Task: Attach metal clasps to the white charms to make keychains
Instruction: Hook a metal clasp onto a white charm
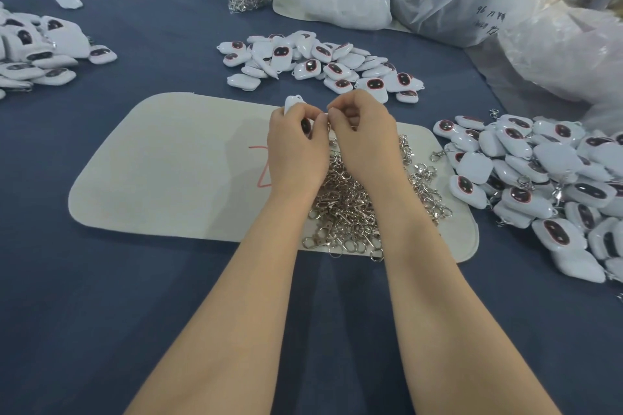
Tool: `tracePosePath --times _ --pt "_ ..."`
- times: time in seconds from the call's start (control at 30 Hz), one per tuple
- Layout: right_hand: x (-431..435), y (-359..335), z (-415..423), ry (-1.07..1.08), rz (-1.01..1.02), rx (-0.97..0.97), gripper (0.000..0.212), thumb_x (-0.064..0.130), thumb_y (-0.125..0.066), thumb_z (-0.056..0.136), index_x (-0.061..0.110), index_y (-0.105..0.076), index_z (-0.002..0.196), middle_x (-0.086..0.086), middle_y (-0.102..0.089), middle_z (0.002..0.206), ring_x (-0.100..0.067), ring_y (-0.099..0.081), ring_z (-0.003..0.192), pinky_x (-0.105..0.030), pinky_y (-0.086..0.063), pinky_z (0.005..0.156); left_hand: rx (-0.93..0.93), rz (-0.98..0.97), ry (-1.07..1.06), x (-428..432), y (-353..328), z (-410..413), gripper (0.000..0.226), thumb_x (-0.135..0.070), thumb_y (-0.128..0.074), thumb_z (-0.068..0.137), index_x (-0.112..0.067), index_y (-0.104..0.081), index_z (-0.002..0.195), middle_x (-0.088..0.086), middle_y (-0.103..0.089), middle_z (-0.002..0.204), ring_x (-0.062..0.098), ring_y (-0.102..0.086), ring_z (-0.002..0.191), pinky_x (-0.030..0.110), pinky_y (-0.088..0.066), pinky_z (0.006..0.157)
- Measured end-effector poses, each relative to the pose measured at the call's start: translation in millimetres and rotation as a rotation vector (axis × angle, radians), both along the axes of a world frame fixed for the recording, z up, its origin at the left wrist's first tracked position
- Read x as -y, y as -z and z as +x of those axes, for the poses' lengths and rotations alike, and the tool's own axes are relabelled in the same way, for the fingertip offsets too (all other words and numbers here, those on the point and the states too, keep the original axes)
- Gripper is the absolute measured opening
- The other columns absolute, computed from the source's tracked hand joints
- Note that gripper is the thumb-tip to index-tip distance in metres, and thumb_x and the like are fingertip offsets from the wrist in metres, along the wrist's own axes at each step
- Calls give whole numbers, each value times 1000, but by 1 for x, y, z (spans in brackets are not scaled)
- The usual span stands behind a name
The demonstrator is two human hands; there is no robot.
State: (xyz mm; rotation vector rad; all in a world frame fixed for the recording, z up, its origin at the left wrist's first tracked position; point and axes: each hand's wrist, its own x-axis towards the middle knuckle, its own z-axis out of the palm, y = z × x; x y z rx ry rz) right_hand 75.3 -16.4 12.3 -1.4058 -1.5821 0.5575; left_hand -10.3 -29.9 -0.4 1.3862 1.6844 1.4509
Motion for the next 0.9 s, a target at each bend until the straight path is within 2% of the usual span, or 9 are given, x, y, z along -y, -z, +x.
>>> tracePosePath --times 0.1,0.17,0.23,0.4,0.53,0.67,0.8,0.9 --pt "0 -1 -1 -10 -17 0 6 14 -57 91 18 -61 91 9 -63 87 -5 -58 83 -12 -44 75 65 8 -15 0 -2 -1 8 -17 -55 93 -16 -62 89 11 -61 104 15 -54 83 23 -42 81" --pt "-1 0 -1 -25 -41 33 4 18 -59 91 19 -62 90 9 -64 87 -7 -59 85 -17 -46 78 116 13 -25 -1 -4 -2 8 -16 -55 93 -17 -61 88 12 -63 103 18 -57 87 31 -45 87" --pt "-1 1 -1 -25 -49 40 3 18 -59 91 20 -61 89 10 -63 86 -7 -59 84 -18 -46 77 140 13 -25 0 -4 -2 7 -16 -56 93 -18 -61 88 12 -63 104 19 -58 89 33 -46 89" --pt "-2 2 -2 17 14 -6 9 11 -55 92 19 -58 88 15 -58 80 2 -54 75 -8 -41 70 66 -20 -1 -1 -1 0 8 -19 -55 93 -18 -61 88 11 -62 105 16 -56 84 24 -43 80" --pt "1 3 -4 -7 41 73 17 6 -50 92 22 -55 88 3 -64 89 -12 -57 84 -24 -46 78 37 -34 2 -2 1 0 14 -22 -55 92 -12 -65 93 11 -62 104 15 -55 82 20 -39 72" --pt "1 4 -4 -28 66 120 18 4 -50 91 20 -58 89 2 -65 88 -14 -59 84 -29 -48 79 -16 -19 -13 -2 1 -2 15 -21 -54 93 -12 -66 94 10 -60 106 13 -53 81 16 -33 67" --pt "1 5 -5 -27 88 66 14 5 -52 92 14 -61 97 6 -61 87 -9 -57 82 -24 -47 79 -17 -24 -19 -2 1 -2 15 -19 -52 93 -10 -65 93 10 -60 106 14 -53 83 17 -34 69" --pt "2 5 -7 -23 64 -11 11 8 -57 89 18 -56 92 13 -59 82 2 -54 73 -15 -45 73 57 -29 -40 -3 0 -2 14 -18 -53 94 -9 -64 95 10 -62 106 15 -55 85 19 -40 77"
